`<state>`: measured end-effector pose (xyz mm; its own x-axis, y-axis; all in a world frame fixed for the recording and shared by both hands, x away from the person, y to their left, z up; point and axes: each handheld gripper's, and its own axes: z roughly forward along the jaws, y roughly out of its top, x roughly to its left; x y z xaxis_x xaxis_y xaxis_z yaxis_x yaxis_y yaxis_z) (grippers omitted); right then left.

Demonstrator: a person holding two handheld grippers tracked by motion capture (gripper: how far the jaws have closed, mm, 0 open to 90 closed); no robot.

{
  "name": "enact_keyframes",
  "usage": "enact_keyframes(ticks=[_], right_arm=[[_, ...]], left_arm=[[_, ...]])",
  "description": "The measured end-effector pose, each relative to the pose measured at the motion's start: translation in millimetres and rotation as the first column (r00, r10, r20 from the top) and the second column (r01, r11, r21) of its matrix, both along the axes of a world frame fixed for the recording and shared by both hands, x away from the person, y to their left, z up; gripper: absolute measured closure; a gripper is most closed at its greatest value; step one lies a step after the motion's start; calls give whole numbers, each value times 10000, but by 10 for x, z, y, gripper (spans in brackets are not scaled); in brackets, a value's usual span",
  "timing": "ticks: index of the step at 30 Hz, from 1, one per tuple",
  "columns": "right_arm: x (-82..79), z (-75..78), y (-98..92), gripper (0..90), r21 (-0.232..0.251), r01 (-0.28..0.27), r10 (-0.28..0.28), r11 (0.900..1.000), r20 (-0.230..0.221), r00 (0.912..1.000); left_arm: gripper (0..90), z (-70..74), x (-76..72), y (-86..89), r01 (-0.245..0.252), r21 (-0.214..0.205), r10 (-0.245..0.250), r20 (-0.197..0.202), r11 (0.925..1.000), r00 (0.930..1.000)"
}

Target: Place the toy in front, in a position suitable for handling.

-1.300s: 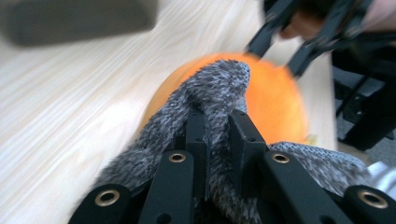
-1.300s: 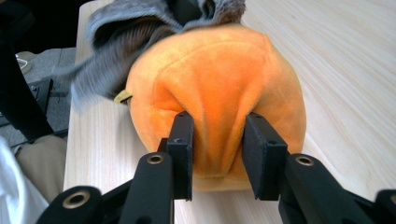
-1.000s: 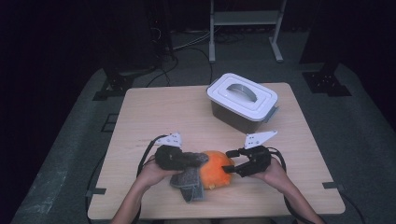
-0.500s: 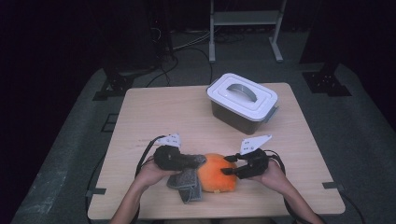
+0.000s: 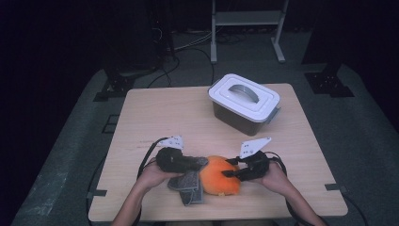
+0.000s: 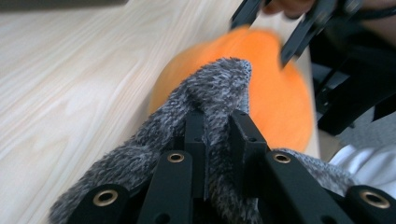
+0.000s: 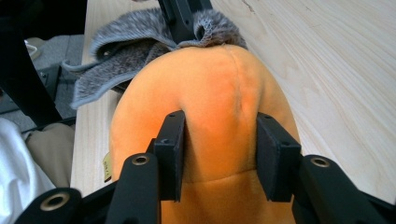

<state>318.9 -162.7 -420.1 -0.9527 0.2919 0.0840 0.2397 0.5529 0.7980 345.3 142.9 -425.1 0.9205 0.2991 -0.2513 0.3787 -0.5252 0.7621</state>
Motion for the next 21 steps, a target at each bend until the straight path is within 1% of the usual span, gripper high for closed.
enact_keyframes(ticks=[3, 4, 5, 6, 7, 8, 9, 10, 11, 12, 13, 14, 15, 16, 18, 20, 21], right_arm=[[0, 1, -37, 565, 106, 60, -61, 9999, 86, 9999], [1, 3, -42, 566, 151, 87, -89, 9998, 102, 9999], [1, 4, -44, 567, 228, 113, -117, 9997, 161, 9998], [1, 4, -44, 567, 228, 113, -117, 9997, 161, 9998], [-2, 18, -34, 577, 306, 191, -207, 9993, 516, 9985], [-11, 30, -27, 580, 356, 203, -229, 9992, 749, 9969], [-19, 41, -18, 582, 381, 191, -228, 9991, 1006, 9947], [-19, 41, -18, 582, 381, 191, -228, 9991, 1006, 9947], [-28, 54, 8, 580, 311, 202, -242, 9993, 1368, 9903], [-28, 54, 8, 580, 311, 202, -242, 9993, 1368, 9903], [-26, 52, 15, 575, 298, 173, -212, 9994, 1355, 9905], [-21, 44, 17, 556, 286, 135, -169, 9995, 1202, 9926], [-10, 33, 8, 521, 312, 96, -125, 9995, 911, 9958], [9, 24, -10, 472, 445, 25, -49, 9990, 537, 9985], [39, 34, -42, 403, 743, 31, -27, 9972, -54, 10000], [58, 70, -54, 344, 960, 202, -181, 9952, -219, 9996], [67, 70, -39, 314, 920, 218, -193, 9955, -277, 9994]], left_arm=[[789, -30, 20, 32, -88, 68, 88, -105, 9999, 9999], [789, -34, 24, 39, -106, -28, 106, -147, 9999, 9998], [789, -12, 15, 29, -104, -217, 102, -83, 9997, 9999], [789, -12, 15, 29, -104, -217, 102, -83, 9997, 9999], [789, 49, -4, 13, 71, -593, -66, 88, 9982, 9999], [789, 49, -4, 13, 71, -593, -66, 88, 9982, 9999], [789, 118, -30, -24, 291, -1168, -274, 162, 9927, 9995], [789, 118, -30, -24, 291, -1168, -274, 162, 9927, 9995], [789, 165, -62, -90, 500, -1216, -462, 343, 9913, 9983], [789, 165, -62, -90, 500, -1216, -462, 343, 9913, 9983], [789, 163, -75, -126, 521, -926, -483, 427, 9943, 9979], [789, 143, -77, -141, 576, -830, -543, 418, 9949, 9977], [790, 113, -77, -146, 601, -913, -578, 271, 9940, 9980], [790, 98, -76, -148, 644, -857, -630, 190, 9942, 9978], [790, 77, -90, -173, 763, -784, -752, 162, 9940, 9970], [790, 77, -125, -239, 1040, -808, -1031, 154, 9913, 9946], [789, 81, -146, -276, 1223, -781, -1213, 176, 9894, 9925]])
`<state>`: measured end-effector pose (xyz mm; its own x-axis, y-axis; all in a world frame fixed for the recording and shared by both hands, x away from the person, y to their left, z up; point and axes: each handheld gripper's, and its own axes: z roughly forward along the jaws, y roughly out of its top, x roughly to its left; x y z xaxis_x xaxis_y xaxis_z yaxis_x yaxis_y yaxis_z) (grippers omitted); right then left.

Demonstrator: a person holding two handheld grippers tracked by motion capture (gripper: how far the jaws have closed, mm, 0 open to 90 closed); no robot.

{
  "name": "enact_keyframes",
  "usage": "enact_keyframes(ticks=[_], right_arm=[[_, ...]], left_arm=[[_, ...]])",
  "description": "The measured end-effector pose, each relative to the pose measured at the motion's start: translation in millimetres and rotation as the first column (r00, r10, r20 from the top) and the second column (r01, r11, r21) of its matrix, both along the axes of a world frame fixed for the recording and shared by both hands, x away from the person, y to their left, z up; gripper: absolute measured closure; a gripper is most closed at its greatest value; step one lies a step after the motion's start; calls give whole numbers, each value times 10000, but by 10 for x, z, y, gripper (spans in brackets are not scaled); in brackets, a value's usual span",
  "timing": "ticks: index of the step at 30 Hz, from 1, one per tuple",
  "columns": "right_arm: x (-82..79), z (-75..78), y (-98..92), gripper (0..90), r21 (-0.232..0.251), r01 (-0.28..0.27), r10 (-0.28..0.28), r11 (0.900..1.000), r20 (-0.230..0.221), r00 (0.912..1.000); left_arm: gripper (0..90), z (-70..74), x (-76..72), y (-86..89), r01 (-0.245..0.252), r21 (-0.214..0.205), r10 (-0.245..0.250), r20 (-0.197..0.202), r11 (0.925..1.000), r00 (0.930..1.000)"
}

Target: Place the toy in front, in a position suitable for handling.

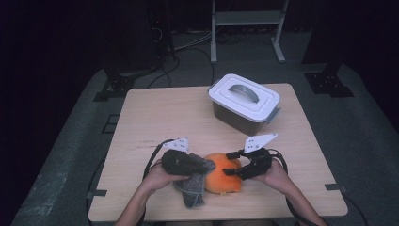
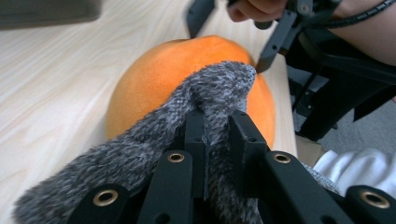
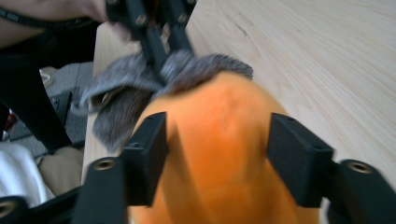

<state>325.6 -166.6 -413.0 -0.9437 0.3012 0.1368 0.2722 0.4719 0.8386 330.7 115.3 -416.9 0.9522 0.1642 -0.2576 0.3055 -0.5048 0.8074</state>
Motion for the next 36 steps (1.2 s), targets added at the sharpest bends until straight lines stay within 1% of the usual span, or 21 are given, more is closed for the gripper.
enact_keyframes(ticks=[2, 3, 4, 5, 6, 9, 10, 13, 15, 19, 20, 21, 22, 24, 26, 27, 28, 29, 32, 34, 36], right_arm=[[1, -41, 60, 284, -357, -119, 118, 9993, -31, 9999], [-8, -70, 81, 316, -507, -137, 138, 9986, 10, 9999], [-20, -102, 74, 419, -603, -199, 202, 9980, 44, 9998], [-20, -102, 74, 419, -603, -199, 202, 9980, 44, 9998], [-23, -94, 30, 492, -677, -286, 292, 9973, 72, 9995], [-38, -94, -12, 505, -763, -346, 356, 9965, 123, 9993], [-48, -105, -53, 508, -761, -429, 440, 9962, 117, 9990], [-60, -109, -89, 511, -750, -494, 507, 9960, 160, 9986], [-72, -103, -113, 514, -814, -553, 571, 9951, 205, 9982], [-96, -108, -129, 514, -727, -587, 616, 9956, 385, 9974], [-112, -108, -102, 514, -689, -613, 642, 9957, 406, 9971], [-125, -106, -79, 514, -655, -714, 747, 9953, 497, 9960], [-134, -107, -61, 514, -631, -799, 835, 9948, 569, 9949], [-145, -107, -44, 514, -617, -855, 890, 9944, 573, 9944], [-152, -103, -26, 514, -676, -909, 952, 9936, 640, 9934], [-150, -99, -28, 514, -708, -930, 975, 9931, 632, 9932], [-142, -76, -48, 529, -931, -1003, 1056, 9906, 540, 9929], [-142, -76, -48, 529, -931, -1003, 1056, 9906, 540, 9929], [-139, -45, -65, 537, -1072, -1026, 1082, 9889, 481, 9930], [-141, -55, -79, 535, -1006, -1057, 1110, 9893, 485, 9926], [-125, -52, -88, 486, -878, -1149, 1185, 9895, 375, 9922]], left_arm=[[789, 7, -31, -53, 153, 161, -156, 145, 9998, 9998], [789, 6, -32, -55, 152, 232, -157, 196, 9996, 9997], [790, 4, -26, -44, 107, 216, -111, 185, 9997, 9998], [790, 1, -13, -17, 33, 127, -35, 161, 9999, 9999], [790, 1, 11, 24, -69, 84, 68, 137, 9999, 9999], [789, -10, 28, 57, -192, 111, 190, 106, 9998, 9998], [789, -46, 48, 92, -249, 142, 248, 35, 9996, 9997], [789, -80, 75, 131, -409, 348, 409, 2, 9986, 9992], [789, -95, 95, 166, -548, 304, 551, -87, 9980, 9984], [788, -69, 97, 156, -511, -18, 511, -144, 9987, 9986], [788, -29, 78, 125, -446, -438, 441, -122, 9980, 9990], [788, -29, 78, 125, -446, -438, 441, -122, 9980, 9990], [788, 11, 60, 94, -305, -827, 302, -46, 9961, 9995], [788, 24, 54, 78, -256, -888, 254, -38, 9957, 9997], [788, 21, 47, 54, -246, -648, 249, 45, 9976, 9997], [789, 3, 47, 46, -288, -441, 289, 10, 9986, 9996], [788, -9, 48, 48, -299, -181, 299, 12, 9994, 9996], [788, -21, 59, 59, -311, -67, 311, -28, 9995, 9995], [787, -64, 105, 136, -687, 383, 692, -128, 9969, 9975], [788, -110, 128, 191, -799, 214, 807, -370, 9966, 9961], [788, -102, 113, 175, -632, 88, 634, -253, 9980, 9977]])
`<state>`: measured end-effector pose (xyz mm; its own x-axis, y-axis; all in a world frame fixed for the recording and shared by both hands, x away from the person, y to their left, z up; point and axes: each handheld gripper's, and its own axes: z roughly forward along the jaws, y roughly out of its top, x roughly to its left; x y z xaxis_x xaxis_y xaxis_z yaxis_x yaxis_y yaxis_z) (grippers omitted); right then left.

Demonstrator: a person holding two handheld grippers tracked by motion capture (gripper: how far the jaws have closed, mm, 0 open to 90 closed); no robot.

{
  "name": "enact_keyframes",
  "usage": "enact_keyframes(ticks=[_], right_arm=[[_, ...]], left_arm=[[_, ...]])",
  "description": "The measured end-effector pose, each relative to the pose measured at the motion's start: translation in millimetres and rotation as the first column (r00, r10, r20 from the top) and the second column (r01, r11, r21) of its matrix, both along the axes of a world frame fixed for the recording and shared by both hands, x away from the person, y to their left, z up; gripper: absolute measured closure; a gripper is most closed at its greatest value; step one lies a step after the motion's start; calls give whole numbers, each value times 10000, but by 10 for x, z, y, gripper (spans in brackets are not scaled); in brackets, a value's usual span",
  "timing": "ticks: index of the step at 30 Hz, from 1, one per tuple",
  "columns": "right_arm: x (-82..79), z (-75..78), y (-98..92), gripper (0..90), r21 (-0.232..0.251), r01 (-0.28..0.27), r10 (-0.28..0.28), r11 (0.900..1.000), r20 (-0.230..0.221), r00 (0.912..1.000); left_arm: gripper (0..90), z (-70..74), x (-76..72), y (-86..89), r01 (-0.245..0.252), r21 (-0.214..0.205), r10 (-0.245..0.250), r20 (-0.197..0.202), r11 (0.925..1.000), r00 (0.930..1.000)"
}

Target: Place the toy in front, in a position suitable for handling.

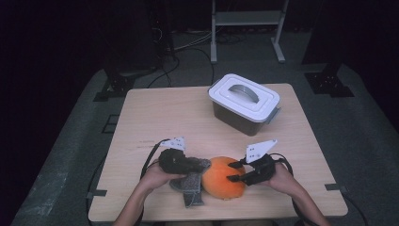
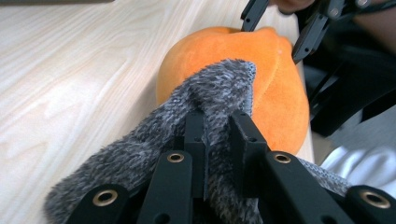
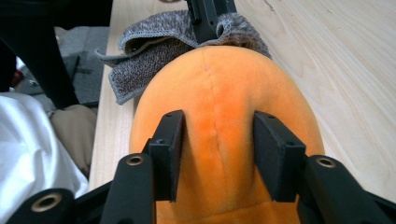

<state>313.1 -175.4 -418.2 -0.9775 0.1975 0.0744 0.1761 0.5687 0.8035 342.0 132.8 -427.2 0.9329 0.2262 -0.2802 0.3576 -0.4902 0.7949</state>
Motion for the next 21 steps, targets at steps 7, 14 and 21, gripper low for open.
enact_keyframes(ticks=[7, 14, 21], right_arm=[[82, -21, -40, 338, 92, 608, -602, 9981, -532, 9968], [-50, 74, 50, 717, 178, 809, -825, 9966, 1305, 9880], [-46, 48, 191, 706, 515, 530, -601, 9973, 1476, 9872]], left_arm=[[787, 46, -24, -65, 169, -30, -168, 179, 9999, 9997], [788, 123, 0, 15, -125, -147, 129, 269, 9998, 9996], [787, 185, 13, 63, -585, -540, 615, 562, 9968, 9965]])
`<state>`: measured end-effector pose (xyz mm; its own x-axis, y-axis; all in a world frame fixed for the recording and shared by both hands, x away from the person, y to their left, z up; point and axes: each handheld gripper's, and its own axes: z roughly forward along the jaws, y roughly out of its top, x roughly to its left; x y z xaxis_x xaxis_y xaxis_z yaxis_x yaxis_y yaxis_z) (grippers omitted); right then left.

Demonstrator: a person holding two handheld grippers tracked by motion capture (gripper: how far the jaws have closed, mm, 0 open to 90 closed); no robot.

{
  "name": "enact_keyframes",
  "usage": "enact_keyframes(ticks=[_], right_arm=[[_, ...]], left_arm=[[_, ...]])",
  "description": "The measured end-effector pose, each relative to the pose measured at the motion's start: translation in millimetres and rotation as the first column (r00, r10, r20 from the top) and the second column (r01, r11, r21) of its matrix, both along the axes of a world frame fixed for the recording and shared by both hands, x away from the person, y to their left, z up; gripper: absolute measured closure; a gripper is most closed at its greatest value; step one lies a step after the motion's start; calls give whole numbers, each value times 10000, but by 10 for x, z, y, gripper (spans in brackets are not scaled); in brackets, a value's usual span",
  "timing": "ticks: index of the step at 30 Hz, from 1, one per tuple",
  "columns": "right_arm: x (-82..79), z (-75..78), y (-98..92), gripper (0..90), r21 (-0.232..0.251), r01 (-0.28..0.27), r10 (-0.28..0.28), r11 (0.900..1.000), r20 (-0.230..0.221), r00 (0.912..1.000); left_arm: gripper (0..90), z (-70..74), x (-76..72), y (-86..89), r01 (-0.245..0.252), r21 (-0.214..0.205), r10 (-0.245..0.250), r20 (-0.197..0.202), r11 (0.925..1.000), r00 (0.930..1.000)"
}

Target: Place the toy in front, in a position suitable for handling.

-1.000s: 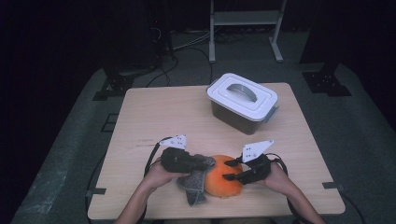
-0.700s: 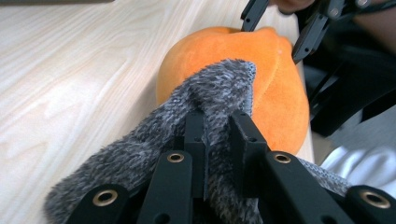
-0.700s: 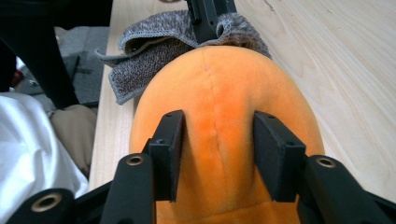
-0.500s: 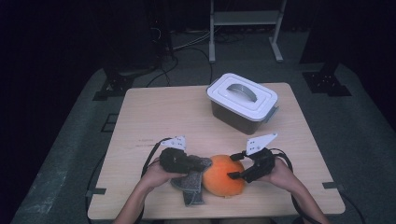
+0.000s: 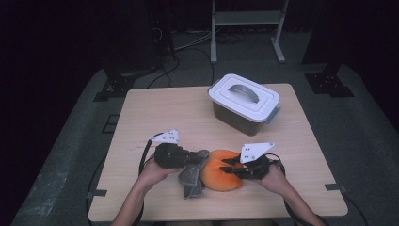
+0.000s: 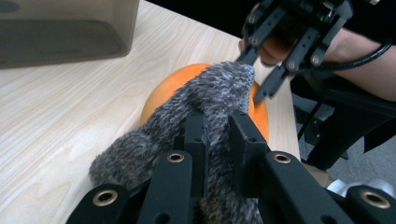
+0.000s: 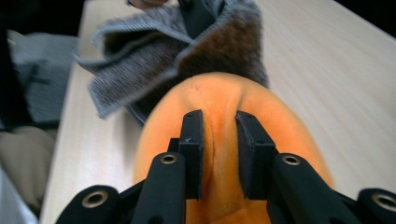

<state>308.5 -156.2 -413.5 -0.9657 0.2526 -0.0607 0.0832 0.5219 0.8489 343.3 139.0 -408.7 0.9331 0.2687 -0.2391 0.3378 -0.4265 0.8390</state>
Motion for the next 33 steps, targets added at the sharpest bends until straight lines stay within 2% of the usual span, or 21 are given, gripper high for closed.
enact_keyframes(ticks=[1, 2, 3, 6, 7, 8, 11, 12, 13, 15, 16, 18, 20, 23, 25, 31, 33], right_arm=[[4, 8, -2, 643, -37, -159, 157, 9999, -288, 9995], [4, 8, -2, 643, -37, -159, 157, 9999, -288, 9995], [7, 8, -13, 597, -21, -188, 187, 9998, -484, 9987], [37, 32, -92, 450, 68, -287, 292, 9996, -978, 9948], [65, 52, -176, 364, 249, 21, 9, 9997, -1199, 9928], [77, 51, -203, 358, 240, 100, -70, 9997, -1234, 9923], [84, 2, -230, 352, 115, 274, -257, 9996, -1245, 9919], [82, -28, -219, 356, 38, 238, -232, 9997, -1282, 9915], [52, -98, -171, 387, -267, 89, -118, 9996, -1103, 9938], [41, -118, -158, 404, -268, -17, -12, 9996, -1073, 9942], [41, -118, -158, 404, -268, -17, -12, 9996, -1073, 9942], [29, -114, -154, 403, -222, -137, 113, 9997, -1042, 9945], [-5, -114, -120, 394, -282, -198, 173, 9994, -853, 9962], [-5, -111, -124, 395, -327, -202, 175, 9993, -827, 9964], [4, -108, -131, 396, -265, -158, 135, 9995, -846, 9963], [39, -57, -178, 381, -403, -96, 61, 9991, -841, 9964], [44, -49, -193, 364, -367, -100, 68, 9993, -856, 9963]], left_arm=[[787, -55, 3, -22, 72, 180, -69, -152, 9998, 9999], [787, -112, 5, -46, 177, 225, -169, -337, 9996, 9993], [788, -154, 4, -72, 298, 204, -288, -470, 9993, 9985], [788, -161, -31, -132, 556, 406, -539, -402, 9976, 9977], [787, -153, -43, -142, 631, 512, -615, -336, 9967, 9975], [788, -155, -49, -142, 798, 503, -778, -409, 9955, 9961], [787, -158, -46, -142, 809, 412, -790, -460, 9959, 9958], [787, -147, -47, -145, 822, 401, -804, -448, 9958, 9958], [787, -94, -55, -143, 812, 290, -804, -286, 9963, 9964], [786, -76, -58, -142, 832, 172, -828, -257, 9964, 9962], [786, -48, -70, -150, 838, -47, -839, -208, 9965, 9963], [785, -11, -90, -188, 998, -132, -999, -107, 9949, 9949], [781, 0, -123, -251, 1091, 61, -1091, 70, 9940, 9940], [783, -7, -112, -245, 982, 216, -983, 32, 9949, 9951], [794, -66, -87, -215, 714, 835, -717, 15, 9939, 9974], [796, -180, -23, -88, 337, 1217, -318, -177, 9920, 9993], [796, -205, -19, -64, 290, 1130, -261, -268, 9932, 9993]])
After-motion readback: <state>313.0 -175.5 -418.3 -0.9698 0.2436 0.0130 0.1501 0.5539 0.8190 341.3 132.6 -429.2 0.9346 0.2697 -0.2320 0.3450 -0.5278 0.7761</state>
